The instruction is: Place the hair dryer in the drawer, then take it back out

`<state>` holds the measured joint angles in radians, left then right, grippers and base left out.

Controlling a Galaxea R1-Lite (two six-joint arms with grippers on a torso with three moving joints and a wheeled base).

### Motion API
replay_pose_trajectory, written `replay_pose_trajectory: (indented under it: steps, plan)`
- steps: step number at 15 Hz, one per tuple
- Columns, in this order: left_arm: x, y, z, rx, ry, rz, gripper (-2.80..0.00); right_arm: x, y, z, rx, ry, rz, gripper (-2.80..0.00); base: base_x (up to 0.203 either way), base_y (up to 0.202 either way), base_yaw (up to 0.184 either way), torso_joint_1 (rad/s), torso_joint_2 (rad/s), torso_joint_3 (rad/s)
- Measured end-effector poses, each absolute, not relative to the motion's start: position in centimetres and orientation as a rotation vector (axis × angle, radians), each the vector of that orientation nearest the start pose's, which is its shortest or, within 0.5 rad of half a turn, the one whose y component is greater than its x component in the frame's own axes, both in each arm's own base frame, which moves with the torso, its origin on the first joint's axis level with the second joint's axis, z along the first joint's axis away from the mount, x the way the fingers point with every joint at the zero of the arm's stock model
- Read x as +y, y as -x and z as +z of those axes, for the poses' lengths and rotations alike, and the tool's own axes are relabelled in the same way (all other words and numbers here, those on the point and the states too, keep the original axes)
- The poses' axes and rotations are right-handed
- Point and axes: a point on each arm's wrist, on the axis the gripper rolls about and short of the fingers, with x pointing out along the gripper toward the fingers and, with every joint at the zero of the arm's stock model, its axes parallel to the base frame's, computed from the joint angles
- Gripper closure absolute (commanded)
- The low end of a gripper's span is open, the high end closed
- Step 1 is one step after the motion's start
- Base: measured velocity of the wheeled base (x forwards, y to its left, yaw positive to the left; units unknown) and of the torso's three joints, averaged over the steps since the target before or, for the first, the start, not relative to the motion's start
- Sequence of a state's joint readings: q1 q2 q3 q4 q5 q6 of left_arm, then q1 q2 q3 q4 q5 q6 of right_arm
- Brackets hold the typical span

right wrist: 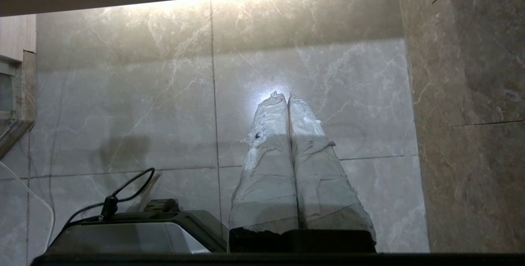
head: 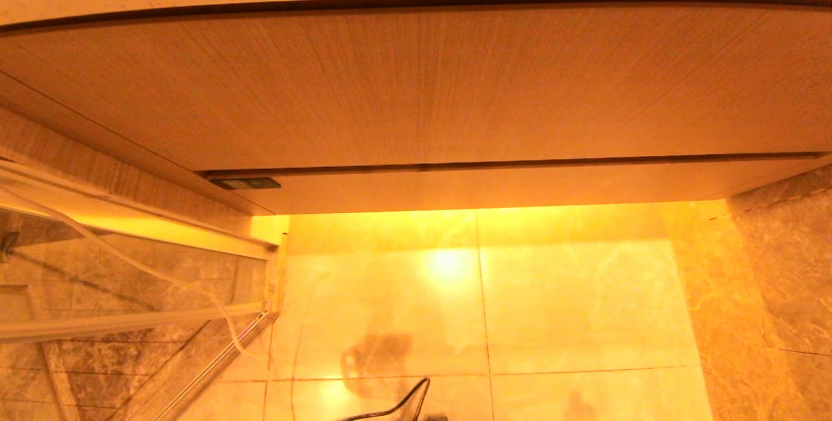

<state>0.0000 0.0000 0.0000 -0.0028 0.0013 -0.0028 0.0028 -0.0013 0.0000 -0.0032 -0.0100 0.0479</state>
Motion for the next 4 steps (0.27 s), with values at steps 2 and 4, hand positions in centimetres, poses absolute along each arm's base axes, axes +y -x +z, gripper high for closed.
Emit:
replay_pose_trajectory:
  steps: [2,4]
  plan:
    - [0.0,2.28,7.58,-0.003,0.003,0.001,0.0,-0.03,2.29,7.58,-0.005,-0.048,-0.007,0.0,0.0,0.0,0.0,0.0,0.0,0.0]
    - [0.0,2.28,7.58,-0.003,0.003,0.001,0.0,-0.03,2.29,7.57,-0.004,-0.047,-0.007,0.0,0.0,0.0,0.0,0.0,0.0,0.0]
